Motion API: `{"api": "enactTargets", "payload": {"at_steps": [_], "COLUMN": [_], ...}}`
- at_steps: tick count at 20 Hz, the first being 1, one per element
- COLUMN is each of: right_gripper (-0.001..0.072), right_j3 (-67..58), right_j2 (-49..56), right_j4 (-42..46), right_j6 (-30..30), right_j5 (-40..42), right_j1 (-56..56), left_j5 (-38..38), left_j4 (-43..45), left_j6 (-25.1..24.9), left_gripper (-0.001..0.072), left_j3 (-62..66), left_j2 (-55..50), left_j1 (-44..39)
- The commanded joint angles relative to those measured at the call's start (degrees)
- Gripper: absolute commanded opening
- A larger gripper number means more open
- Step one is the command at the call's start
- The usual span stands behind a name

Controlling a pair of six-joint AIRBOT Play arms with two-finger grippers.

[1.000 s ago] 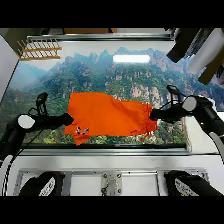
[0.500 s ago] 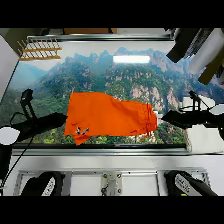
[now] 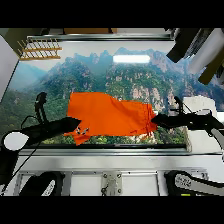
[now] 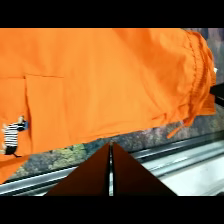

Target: Fold the clothes and pants, and hang the long-sleeved shirts on hangers.

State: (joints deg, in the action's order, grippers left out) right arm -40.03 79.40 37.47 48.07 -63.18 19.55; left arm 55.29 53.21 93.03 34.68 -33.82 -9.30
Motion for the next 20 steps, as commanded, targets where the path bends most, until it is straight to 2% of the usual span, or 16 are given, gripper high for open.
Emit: {"api": "enactTargets", "payload": {"at_steps": [1,4,9,10,12,13,15,17,20], "right_gripper": [0.072,0.072,0.072,0.0682,0.0077,0.0008,0.0006,0.0004,0.0004], "right_j3": [-0.6,-1.9,-2.8,-2.9,-3.1,-3.3,-4.3,-7.3,-15.5], "right_j2": [3.1,4.6,7.9,8.2,8.3,8.3,8.0,5.5,-1.6], "right_j4": [-1.8,-3.4,-10.9,-11.9,-13.9,-15.8,-17.4,-17.0,-14.9], "right_j6": [-1.8,-1.8,-1.8,-1.9,-5.3,-6.6,-8.5,-7.3,1.3], "right_j5": [2.3,2.6,3.9,4.5,4.7,4.6,3.8,4.3,10.3], "right_j1": [-2.6,-6.7,-12.0,-12.7,-13.6,-13.6,-13.6,-12.9,-7.2], "left_j5": [-1.6,-1.7,-1.6,-1.3,-1.3,-1.3,-1.3,-1.3,-1.3], "left_j4": [-0.3,-0.3,-0.3,-0.3,-0.3,-0.3,-0.3,-0.3,-0.3], "left_j6": [2.0,2.6,2.6,2.6,2.6,2.6,2.6,2.6,2.6], "left_gripper": [0.0005,0.0005,0.0005,0.0005,0.0005,0.0005,0.0005,0.0005,0.0005], "left_j3": [0.0,0.0,0.0,0.0,0.0,0.0,0.0,0.0,-0.1], "left_j2": [0.1,0.1,0.1,0.1,0.0,0.1,0.1,0.0,0.0], "left_j1": [-3.7,-4.3,-4.3,-4.3,-4.3,-4.3,-4.3,-4.3,-4.3]}}
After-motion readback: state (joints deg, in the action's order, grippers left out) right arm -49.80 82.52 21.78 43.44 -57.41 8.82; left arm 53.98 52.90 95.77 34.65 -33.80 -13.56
